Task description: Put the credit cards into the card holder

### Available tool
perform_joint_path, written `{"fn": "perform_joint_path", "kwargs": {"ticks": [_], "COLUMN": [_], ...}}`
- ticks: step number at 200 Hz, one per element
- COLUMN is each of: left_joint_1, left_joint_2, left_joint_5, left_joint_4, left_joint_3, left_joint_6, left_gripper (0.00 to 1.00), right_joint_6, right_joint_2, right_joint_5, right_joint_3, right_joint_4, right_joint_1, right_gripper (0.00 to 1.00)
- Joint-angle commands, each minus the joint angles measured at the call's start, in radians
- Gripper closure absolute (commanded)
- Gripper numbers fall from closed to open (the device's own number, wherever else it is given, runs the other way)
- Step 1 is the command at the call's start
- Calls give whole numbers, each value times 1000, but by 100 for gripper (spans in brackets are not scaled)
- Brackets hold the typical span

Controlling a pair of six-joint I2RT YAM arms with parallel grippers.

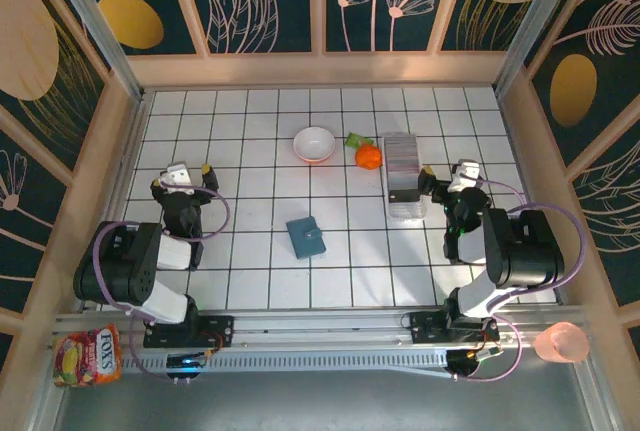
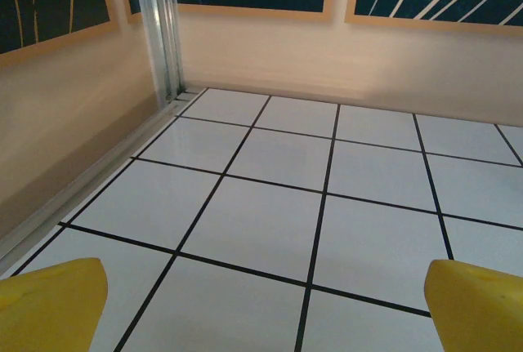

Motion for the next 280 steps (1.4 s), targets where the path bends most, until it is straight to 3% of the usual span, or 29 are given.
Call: {"fn": "perform_joint_path", "kwargs": {"ticks": [1, 235, 265, 280], "left_joint_1": [6, 6, 6, 6], "left_joint_2": [-3, -5, -9, -82], "left_joint_5": [11, 11, 8, 18], "left_joint_4": [35, 38, 49, -95], "left_joint_3": [13, 10, 7, 50], "left_joint_6": [5, 5, 8, 8], "left_gripper": [1, 1, 1, 1], "right_joint_6": [3, 8, 14, 37], "right_joint_2": [-6, -8, -143, -247], "right_joint_5": [1, -10, 41, 55], "right_joint_3": [14, 12, 2, 26], "right_joint_4": [38, 42, -68, -219], "right_joint_1": [1, -5, 5, 5], "right_gripper": [1, 1, 1, 1]}}
